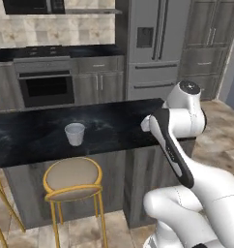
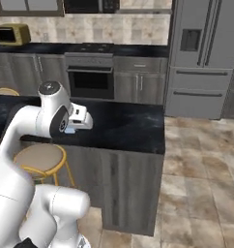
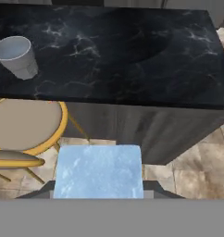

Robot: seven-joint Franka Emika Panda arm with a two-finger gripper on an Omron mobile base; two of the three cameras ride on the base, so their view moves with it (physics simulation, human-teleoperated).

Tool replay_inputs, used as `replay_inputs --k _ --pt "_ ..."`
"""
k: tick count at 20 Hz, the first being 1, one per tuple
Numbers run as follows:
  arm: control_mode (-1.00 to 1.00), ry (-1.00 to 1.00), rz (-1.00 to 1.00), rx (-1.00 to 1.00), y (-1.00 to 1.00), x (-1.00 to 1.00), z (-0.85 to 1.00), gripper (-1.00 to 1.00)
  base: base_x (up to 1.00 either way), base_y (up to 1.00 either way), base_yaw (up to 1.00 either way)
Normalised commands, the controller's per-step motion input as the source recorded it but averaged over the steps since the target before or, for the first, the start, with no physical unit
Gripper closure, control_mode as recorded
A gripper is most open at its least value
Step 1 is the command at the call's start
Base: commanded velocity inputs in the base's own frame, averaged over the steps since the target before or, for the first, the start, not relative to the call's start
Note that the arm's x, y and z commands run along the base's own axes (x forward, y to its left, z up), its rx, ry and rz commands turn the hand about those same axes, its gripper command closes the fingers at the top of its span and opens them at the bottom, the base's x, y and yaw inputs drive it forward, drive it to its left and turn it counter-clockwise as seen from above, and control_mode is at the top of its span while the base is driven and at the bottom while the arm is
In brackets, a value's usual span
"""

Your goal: There are four ice cubes in the ice bowl. Place two ice cubes in each glass of water.

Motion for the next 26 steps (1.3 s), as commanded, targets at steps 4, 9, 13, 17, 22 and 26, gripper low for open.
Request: replay_inputs --k 4,9,13,17,22,26 --pt "1.0 0.0 0.0 0.0 0.0 0.0 0.0 1.0 0.77 -0.71 0.24" --pt "1.0 0.0 0.0 0.0 0.0 0.0 0.0 1.0 0.25 0.07 0.38" --pt "1.0 0.0 0.0 0.0 0.0 0.0 0.0 1.0 0.2 0.6 0.45" --pt "1.0 0.0 0.0 0.0 0.0 0.0 0.0 1.0 0.65 0.16 0.34" --pt "1.0 0.0 0.0 0.0 0.0 0.0 0.0 1.0 0.97 -0.02 0.18" --pt "1.0 0.0 0.0 0.0 0.0 0.0 0.0 1.0 0.78 0.08 0.18"
